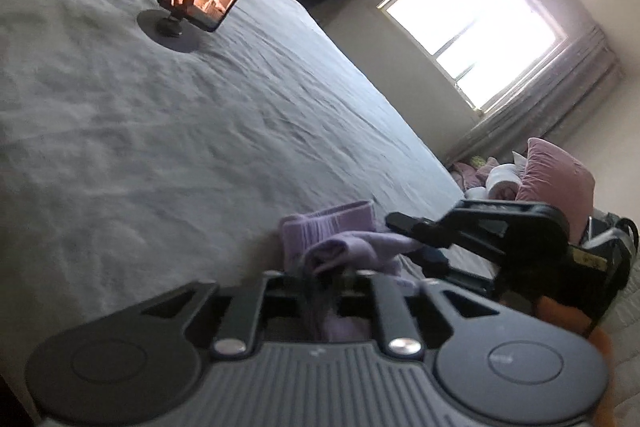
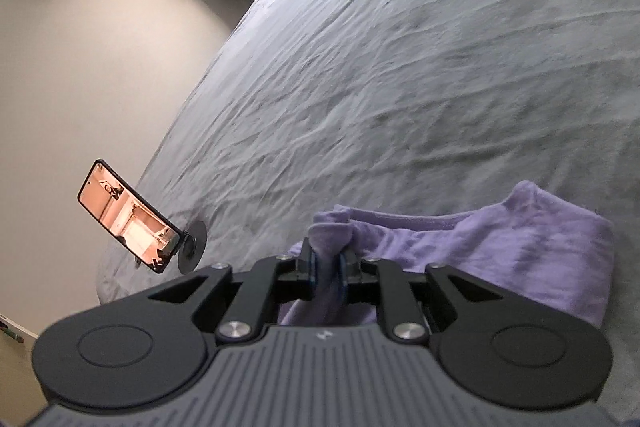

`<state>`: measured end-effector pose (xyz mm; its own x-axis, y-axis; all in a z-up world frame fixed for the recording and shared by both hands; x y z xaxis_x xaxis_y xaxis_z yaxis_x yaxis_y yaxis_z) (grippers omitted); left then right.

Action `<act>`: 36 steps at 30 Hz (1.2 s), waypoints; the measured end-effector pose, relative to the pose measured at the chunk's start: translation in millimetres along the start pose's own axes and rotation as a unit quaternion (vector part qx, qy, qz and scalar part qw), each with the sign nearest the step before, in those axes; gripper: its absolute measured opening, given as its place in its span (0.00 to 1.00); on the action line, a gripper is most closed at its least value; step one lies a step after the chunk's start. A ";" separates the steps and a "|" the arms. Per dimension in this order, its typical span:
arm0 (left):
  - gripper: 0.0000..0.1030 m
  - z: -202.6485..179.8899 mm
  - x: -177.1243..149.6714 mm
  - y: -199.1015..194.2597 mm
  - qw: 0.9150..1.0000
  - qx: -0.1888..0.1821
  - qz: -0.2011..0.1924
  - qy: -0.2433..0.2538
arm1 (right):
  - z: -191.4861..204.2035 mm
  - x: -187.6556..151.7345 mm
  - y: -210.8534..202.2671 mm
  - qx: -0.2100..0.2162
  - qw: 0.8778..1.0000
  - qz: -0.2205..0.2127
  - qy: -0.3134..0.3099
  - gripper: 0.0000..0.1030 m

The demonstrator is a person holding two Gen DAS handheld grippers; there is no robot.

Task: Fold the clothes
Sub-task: 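Open both grippers and release the folded lavender garment on the bed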

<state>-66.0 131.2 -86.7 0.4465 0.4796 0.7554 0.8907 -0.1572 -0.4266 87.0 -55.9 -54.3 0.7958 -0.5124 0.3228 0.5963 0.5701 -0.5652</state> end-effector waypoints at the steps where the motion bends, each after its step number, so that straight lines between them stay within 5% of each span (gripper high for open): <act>1: 0.52 -1.0 4.2 -2.5 1.000 0.001 -0.003 0.008 | -0.8 1.8 -6.1 -0.005 1.000 -0.009 -0.001 0.31; 3: 0.63 -4.6 15.4 -8.4 0.999 0.005 -0.014 0.033 | -2.9 5.9 -24.9 -0.013 0.999 -0.038 -0.012 0.55; 7: 0.76 -20.7 38.2 -17.2 0.994 0.008 -0.021 0.107 | -14.6 16.0 -71.5 -0.038 0.993 -0.096 -0.048 0.64; 14: 0.90 -59.3 56.0 0.4 0.971 -0.042 0.065 0.225 | -45.5 3.6 -110.6 -0.098 0.977 -0.165 -0.095 1.00; 17: 0.90 -72.9 57.4 8.1 0.958 -0.068 0.081 0.268 | -50.8 -7.5 -114.1 -0.113 0.965 -0.188 -0.142 1.00; 20: 0.84 -84.1 56.8 16.9 0.940 -0.094 0.074 0.319 | -46.4 -18.4 -113.2 -0.115 0.953 -0.188 -0.209 1.00; 25: 0.42 -100.3 50.6 42.7 0.912 -0.131 0.083 0.381 | -47.2 -30.2 -107.9 -0.121 0.939 -0.179 -0.268 1.00; 27: 0.33 -103.1 46.0 55.4 0.902 -0.145 0.090 0.396 | -48.2 -30.5 -104.4 -0.117 0.940 -0.174 -0.270 1.00; 32: 0.31 -87.2 40.5 84.6 0.886 -0.102 0.070 0.446 | -45.3 -31.3 -92.4 -0.101 0.941 -0.162 -0.279 1.00; 36: 0.32 -65.3 40.8 99.4 0.878 -0.071 0.055 0.470 | -31.9 -43.2 -79.2 -0.086 0.925 -0.152 -0.337 1.00</act>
<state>46.3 78.8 -65.8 0.3447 -0.4593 0.8187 0.8099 -0.2954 -0.5068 2.1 -99.4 -47.8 0.5139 -0.0815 0.8540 0.8236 0.3251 -0.4647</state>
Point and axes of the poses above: each gripper's, at about its wrist camera, not at the fingertips, and y roughly the way its jaws point, z to its left, x to its top, the point moved 4 cm from there along y, roughly the way its jaws point, and after that the axes turned 14 degrees about y, right-handed, at the moved point
